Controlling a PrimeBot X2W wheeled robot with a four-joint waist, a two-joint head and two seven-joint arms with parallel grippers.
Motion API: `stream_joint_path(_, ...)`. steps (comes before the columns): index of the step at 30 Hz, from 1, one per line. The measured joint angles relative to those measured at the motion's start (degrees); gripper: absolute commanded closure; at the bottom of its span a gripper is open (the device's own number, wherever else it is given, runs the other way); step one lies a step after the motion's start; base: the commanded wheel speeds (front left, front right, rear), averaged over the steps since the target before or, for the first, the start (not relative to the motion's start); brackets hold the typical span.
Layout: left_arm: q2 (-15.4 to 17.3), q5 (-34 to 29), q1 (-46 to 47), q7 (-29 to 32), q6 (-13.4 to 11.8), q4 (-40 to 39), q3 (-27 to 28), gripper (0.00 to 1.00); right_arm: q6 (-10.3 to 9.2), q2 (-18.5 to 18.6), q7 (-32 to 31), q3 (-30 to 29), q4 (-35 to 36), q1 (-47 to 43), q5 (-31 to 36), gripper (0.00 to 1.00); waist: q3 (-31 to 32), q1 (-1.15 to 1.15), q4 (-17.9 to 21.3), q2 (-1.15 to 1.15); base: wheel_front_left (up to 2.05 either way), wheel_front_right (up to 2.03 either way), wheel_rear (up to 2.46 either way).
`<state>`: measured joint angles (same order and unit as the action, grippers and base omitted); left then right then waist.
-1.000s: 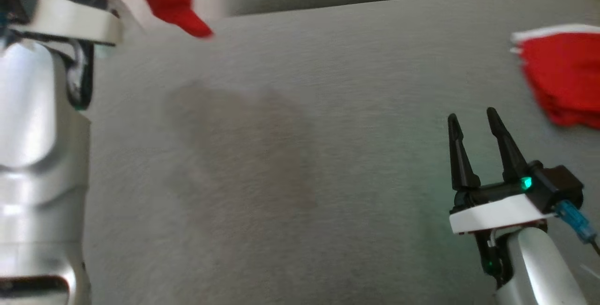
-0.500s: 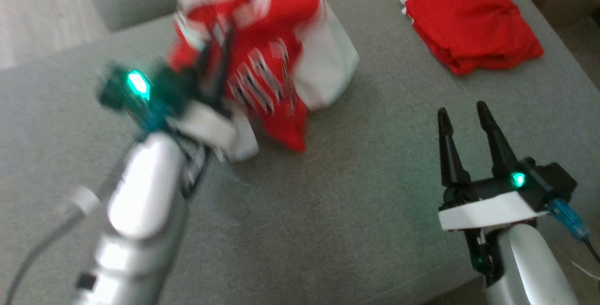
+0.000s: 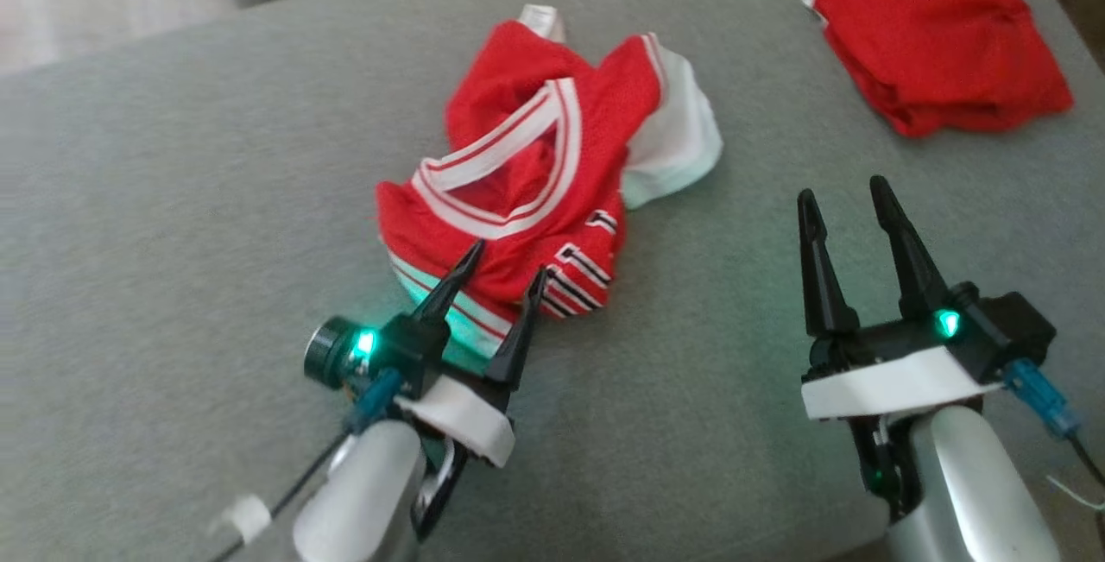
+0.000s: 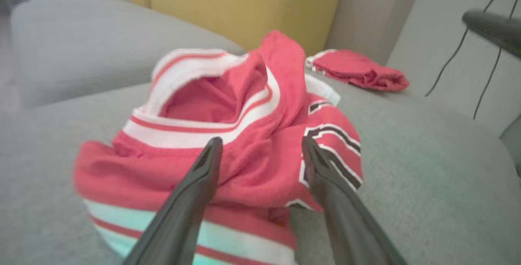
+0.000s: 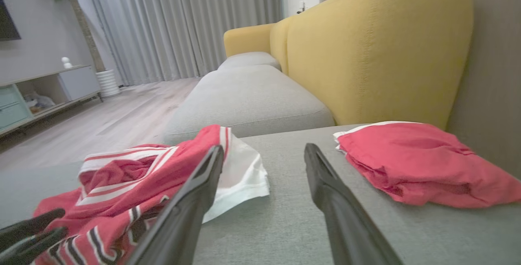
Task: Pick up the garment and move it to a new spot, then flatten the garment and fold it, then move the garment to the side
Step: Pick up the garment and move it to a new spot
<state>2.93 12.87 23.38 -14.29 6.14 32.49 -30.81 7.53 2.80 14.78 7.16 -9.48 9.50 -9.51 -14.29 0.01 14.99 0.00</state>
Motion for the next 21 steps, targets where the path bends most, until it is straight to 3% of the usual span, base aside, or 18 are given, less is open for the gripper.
stream_joint_path(6, -0.04, -0.12, -8.81, -0.16, -7.21, -12.21, 3.74, 0.00, 0.00, 0.02, 0.00, -0.53, -1.74, -4.53, 0.60, 0.00, 4.92, -0.02, -4.08, 0.00, 0.00, 0.00, 0.00)
stream_joint_path(10, -0.01, -1.60, -18.52, -0.16, -11.94, -17.17, 10.46, 0.00, 0.00, 0.03, 0.00, -1.23, -2.89, -9.10, 0.81, 0.00, 9.64, -0.03, -8.02, 0.00, 0.00, 0.00, 0.00)
stream_joint_path(14, 0.00, -3.09, -24.25, -0.16, -12.68, -19.97, 15.19, 0.00, 0.00, 0.01, -0.01, -3.30, -3.19, -12.13, 1.03, 0.00, 13.43, -0.02, -12.43, 0.00, 0.00, 0.00, 0.00)
stream_joint_path(21, 0.04, -3.36, -29.10, -0.16, -13.19, -23.30, 18.91, 0.00, 0.00, -0.09, -0.01, -3.96, -1.97, -16.45, 0.94, 0.00, 17.06, -0.02, -16.33, 0.00, 0.00, 0.00, 0.00)
